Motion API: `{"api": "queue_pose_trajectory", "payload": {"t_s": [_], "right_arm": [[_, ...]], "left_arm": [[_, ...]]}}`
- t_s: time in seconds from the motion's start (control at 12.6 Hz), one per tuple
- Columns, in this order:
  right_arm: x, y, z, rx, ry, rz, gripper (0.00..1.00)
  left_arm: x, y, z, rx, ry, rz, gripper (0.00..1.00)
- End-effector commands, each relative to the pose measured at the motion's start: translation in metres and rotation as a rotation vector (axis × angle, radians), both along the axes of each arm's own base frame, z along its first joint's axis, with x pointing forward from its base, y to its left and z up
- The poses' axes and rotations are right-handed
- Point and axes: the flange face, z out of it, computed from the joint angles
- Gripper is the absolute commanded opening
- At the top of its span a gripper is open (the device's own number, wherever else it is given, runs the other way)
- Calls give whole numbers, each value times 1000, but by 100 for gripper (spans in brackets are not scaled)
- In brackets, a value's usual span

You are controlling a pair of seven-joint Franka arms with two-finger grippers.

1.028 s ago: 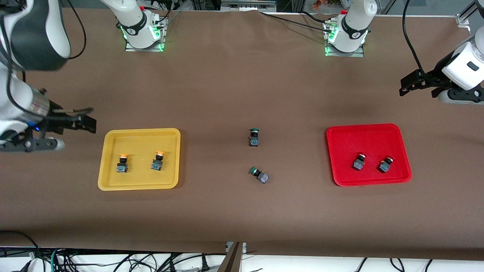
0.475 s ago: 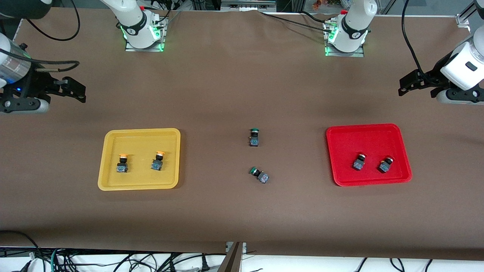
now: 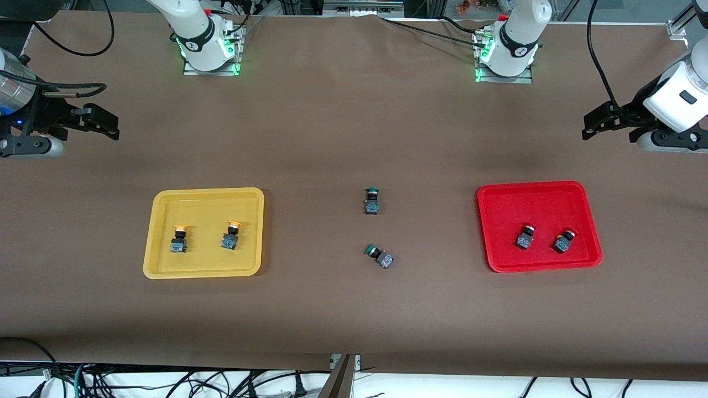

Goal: Place red and yellow buttons in trays

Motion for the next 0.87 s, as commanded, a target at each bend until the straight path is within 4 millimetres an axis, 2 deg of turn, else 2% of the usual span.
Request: {"api": "queue_pose_trajectory", "payload": {"t_s": [0.0,0.16,0.79], "right_arm": [[-10,-3,4,16,10,-7,100],[-4,-6,-3,14,27,-6,100],[-2,-4,-3,30,19,-6,100]], "left_arm": [[3,-3,4,-10,11,-7,100],[3,-3,4,-10,11,-7,100],[3,-4,4,-9,14,-7,100]]}}
